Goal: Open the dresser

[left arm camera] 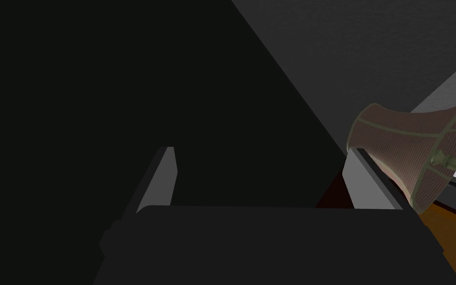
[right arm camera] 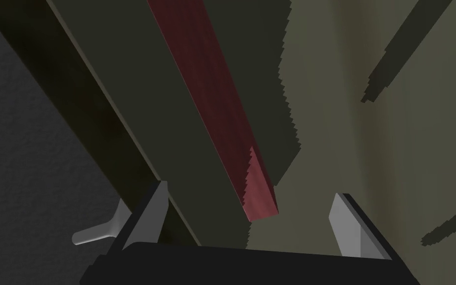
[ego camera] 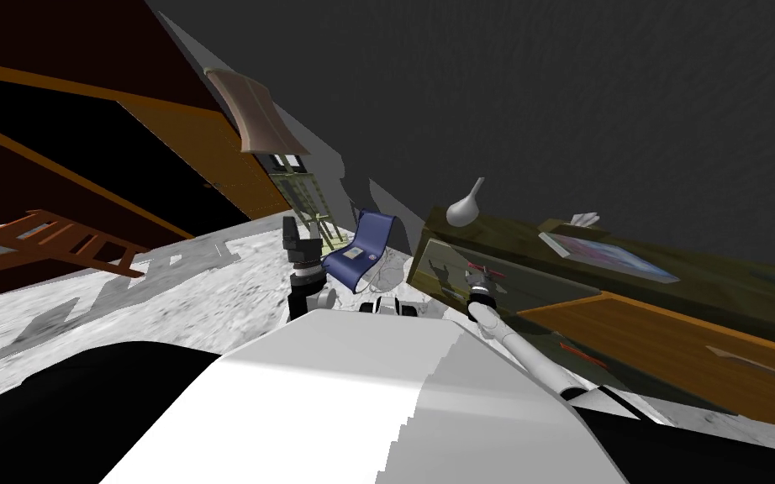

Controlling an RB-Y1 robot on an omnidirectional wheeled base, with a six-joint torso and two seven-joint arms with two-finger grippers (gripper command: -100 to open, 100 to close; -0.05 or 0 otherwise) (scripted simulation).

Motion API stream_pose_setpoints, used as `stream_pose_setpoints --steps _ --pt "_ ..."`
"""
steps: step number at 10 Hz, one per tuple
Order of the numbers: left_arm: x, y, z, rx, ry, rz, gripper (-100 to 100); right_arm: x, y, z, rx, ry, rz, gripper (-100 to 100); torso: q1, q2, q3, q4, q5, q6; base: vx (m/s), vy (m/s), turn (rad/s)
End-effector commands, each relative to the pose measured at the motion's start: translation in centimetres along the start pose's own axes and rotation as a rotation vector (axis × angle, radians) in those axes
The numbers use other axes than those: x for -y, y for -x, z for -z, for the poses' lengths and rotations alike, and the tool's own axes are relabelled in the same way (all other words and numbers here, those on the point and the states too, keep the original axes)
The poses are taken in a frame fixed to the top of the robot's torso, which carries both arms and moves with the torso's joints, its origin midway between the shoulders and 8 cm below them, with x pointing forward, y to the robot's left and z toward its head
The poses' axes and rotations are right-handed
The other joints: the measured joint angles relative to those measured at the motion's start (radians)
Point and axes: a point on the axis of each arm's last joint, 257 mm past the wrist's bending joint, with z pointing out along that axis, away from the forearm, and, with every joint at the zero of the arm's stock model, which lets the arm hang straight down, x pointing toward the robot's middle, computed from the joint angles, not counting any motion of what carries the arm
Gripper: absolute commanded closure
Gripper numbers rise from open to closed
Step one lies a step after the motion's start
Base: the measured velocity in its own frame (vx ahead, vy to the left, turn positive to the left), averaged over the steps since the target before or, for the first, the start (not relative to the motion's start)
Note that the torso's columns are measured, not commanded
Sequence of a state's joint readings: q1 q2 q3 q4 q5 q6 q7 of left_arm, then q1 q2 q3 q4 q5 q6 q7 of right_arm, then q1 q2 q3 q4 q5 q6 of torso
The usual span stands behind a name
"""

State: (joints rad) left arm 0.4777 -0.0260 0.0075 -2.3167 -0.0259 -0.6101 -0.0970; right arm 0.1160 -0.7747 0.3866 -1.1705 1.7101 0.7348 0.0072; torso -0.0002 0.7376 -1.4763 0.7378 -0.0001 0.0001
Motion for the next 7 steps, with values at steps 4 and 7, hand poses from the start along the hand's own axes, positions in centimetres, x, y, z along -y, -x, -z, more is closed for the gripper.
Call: stream_pose_setpoints --steps 4,7 --pt "0.0 0.0 0.0 0.000 0.000 0.000 0 1.4 -1.5 -2.2 -0.061 -0.021 0.002 -100 -0.002 0.004 0.003 0.001 -0.001 0.000 -0.055 -0.028 0.168" --pt "0.0 0.0 0.0 0.000 0.000 0.000 0 1.8 -2.3 -2.8 -0.089 -0.034 -0.001 -100 -0.001 0.000 0.000 0.000 0.000 0.000 -0.080 -0.047 0.159"
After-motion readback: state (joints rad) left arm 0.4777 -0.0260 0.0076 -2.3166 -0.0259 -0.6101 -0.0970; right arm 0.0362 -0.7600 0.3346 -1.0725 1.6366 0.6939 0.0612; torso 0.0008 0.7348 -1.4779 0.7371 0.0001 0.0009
